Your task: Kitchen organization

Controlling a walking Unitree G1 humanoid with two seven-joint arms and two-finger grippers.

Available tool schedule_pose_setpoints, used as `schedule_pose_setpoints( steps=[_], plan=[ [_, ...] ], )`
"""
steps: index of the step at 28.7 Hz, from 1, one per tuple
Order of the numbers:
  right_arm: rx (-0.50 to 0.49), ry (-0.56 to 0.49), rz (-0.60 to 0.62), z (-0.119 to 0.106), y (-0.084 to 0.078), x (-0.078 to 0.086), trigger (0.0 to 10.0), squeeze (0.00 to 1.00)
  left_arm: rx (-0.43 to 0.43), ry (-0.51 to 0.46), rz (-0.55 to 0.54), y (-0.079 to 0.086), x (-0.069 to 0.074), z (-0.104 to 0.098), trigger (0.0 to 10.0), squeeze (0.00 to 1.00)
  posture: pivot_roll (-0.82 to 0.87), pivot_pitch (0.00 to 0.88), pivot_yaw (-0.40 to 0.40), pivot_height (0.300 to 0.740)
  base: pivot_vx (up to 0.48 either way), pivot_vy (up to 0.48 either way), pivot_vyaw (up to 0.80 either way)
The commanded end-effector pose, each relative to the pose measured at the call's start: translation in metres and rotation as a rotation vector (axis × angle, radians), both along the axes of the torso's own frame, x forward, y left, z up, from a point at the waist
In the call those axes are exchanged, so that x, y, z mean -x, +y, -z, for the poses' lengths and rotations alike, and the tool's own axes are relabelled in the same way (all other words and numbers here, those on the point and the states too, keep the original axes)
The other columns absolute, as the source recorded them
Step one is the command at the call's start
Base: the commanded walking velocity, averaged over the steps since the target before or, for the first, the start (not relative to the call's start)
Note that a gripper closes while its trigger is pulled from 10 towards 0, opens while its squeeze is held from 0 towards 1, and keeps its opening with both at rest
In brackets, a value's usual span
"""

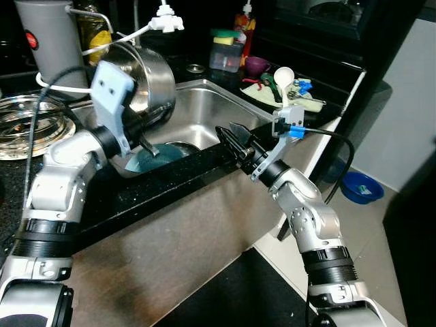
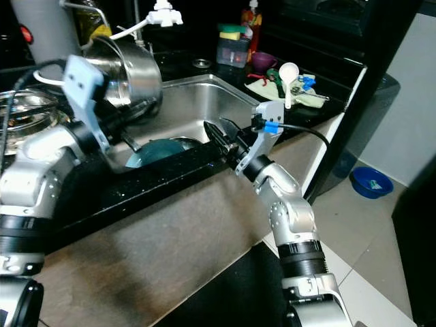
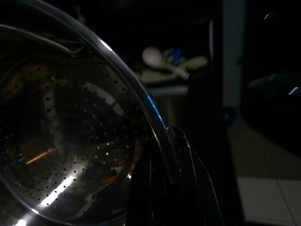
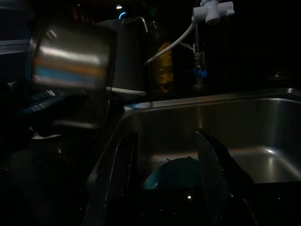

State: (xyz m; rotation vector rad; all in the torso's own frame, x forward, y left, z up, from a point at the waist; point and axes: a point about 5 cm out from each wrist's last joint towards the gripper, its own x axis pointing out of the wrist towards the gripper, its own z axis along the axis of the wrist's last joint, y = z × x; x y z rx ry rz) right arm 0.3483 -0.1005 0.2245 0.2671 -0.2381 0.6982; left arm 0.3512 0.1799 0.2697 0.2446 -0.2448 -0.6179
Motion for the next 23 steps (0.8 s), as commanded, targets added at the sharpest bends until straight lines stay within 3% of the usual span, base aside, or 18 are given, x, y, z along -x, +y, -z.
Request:
schedule_pose_setpoints(
  steps=[1, 12, 23],
  plan=[
    [0.017, -0.003, 0.010, 0.001, -0.003, 0.002, 10.0, 0.00, -0.022, 0.011, -0.023, -0.003, -0.005, 0.008, 10.0, 0.00, 0.10, 0.000, -0.096, 0.740, 0.000, 0.000, 0.00],
    [0.050, -0.009, 0.032, 0.001, -0.007, 0.013, 10.0, 0.00, -0.074, 0.094, -0.039, -0.014, -0.032, 0.024, 10.0, 0.00, 0.04, 0.000, -0.063, 0.740, 0.000, 0.000, 0.00],
    [0.062, -0.005, 0.042, 0.002, -0.009, 0.017, 10.0, 0.00, -0.127, 0.199, 0.008, -0.022, -0.038, 0.050, 10.0, 0.00, 0.02, 0.000, -0.055, 0.740, 0.000, 0.000, 0.00]
  ],
)
